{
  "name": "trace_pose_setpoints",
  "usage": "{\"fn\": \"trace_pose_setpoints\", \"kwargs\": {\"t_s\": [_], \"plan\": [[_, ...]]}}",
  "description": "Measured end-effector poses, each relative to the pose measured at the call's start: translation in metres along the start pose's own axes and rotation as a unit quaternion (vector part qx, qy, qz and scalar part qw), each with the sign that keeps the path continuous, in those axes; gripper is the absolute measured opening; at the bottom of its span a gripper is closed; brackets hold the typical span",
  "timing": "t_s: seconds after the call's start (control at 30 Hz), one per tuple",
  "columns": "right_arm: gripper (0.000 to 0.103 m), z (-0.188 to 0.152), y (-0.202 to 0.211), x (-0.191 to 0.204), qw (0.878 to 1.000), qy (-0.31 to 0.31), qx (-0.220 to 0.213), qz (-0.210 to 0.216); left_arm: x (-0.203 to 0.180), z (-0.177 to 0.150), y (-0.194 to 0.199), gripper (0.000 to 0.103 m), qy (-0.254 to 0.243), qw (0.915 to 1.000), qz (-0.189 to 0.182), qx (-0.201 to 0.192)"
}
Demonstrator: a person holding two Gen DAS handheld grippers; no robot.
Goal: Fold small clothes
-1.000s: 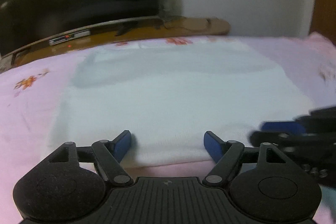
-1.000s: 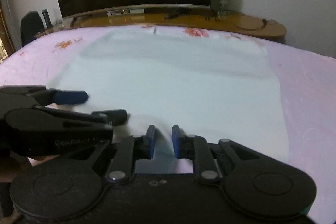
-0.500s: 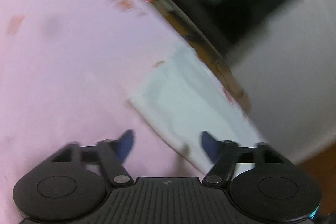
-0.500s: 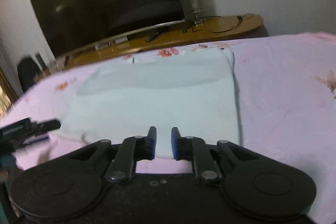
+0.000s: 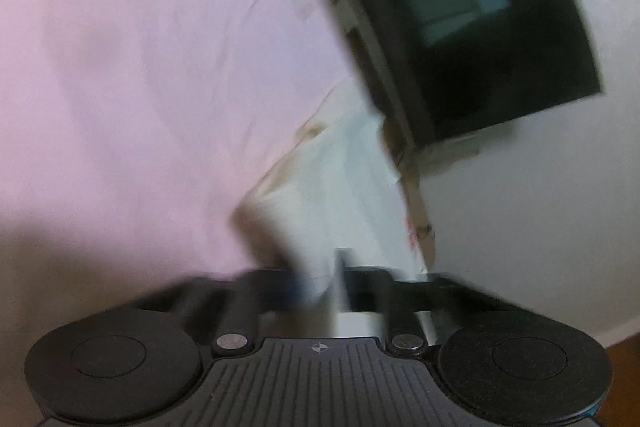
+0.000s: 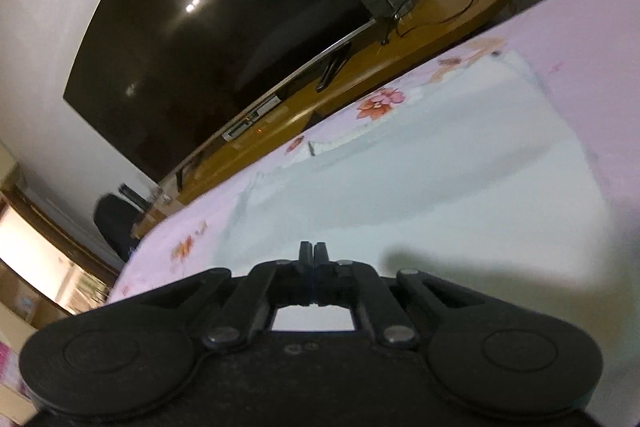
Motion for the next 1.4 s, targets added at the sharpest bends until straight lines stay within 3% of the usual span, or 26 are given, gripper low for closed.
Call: {"fn": "trace_pose_setpoints", "kwargs": {"t_s": [0.13,0.23,0.3,0.37,0.5,0.63,0.7,0.8,1.0,1.27,1.33,1.4], "plan": [[0.002,0.002,-0.027,-0.005,1.0,-0.012,0.014,-0.008,-0.004,0.004,-0.001,0.006,-0.029,0.9992,-0.028,0.006],[0.002,0.0,-0.033,-0.01,1.0,-0.008,0.02,-0.014,0.0,0.006,-0.001,0.008,-0.013,0.9992,-0.039,0.0],[0.002,-0.006,-0.044,-0.02,0.997,-0.008,0.048,-0.051,0.0,0.006,-0.003,0.008,-0.02,0.9992,-0.032,-0.012],[0.0,-0.012,-0.046,-0.028,0.998,-0.017,0.05,-0.041,-0.003,0.006,-0.004,0.008,-0.036,0.999,-0.024,-0.014],[0.001,-0.012,-0.043,-0.018,0.997,0.01,0.054,-0.049,0.003,0.006,0.0,0.007,-0.014,0.9987,-0.037,-0.031],[0.002,-0.004,-0.035,-0.009,0.999,0.017,0.024,-0.036,0.007,0.002,0.006,0.007,-0.021,0.9985,-0.037,-0.036],[0.0,-0.01,-0.049,-0.018,0.996,0.017,0.056,-0.062,0.006,0.001,0.006,0.007,-0.028,0.9984,-0.032,-0.038],[0.0,-0.01,-0.047,-0.023,0.997,-0.002,0.05,-0.053,0.006,0.0,0.008,0.007,-0.028,0.9983,-0.029,-0.041],[0.001,-0.003,-0.039,-0.008,0.997,0.035,0.032,-0.066,0.001,-0.001,0.012,0.007,-0.045,0.9982,-0.012,-0.039],[0.0,-0.008,-0.051,-0.016,0.995,0.041,0.053,-0.07,0.001,-0.001,0.013,0.007,-0.057,0.9974,-0.007,-0.043],[0.0,-0.007,-0.051,-0.017,0.996,0.036,0.054,-0.069,-0.01,0.003,0.017,0.007,-0.082,0.9959,-0.008,-0.039],[0.0,-0.008,-0.051,-0.017,0.996,0.033,0.054,-0.067,-0.038,0.006,0.024,0.007,-0.148,0.9876,-0.027,-0.045]]}}
Point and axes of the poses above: each gripper's, at about its wrist camera, not at the fingertips, and y roughly against the way its jaws point, x to its left, z to its top, the point moved 3 cm from there along -y, roughly the way its jaws point, and after that the axes turned 2 degrees about -x, right-handed, at the moved point
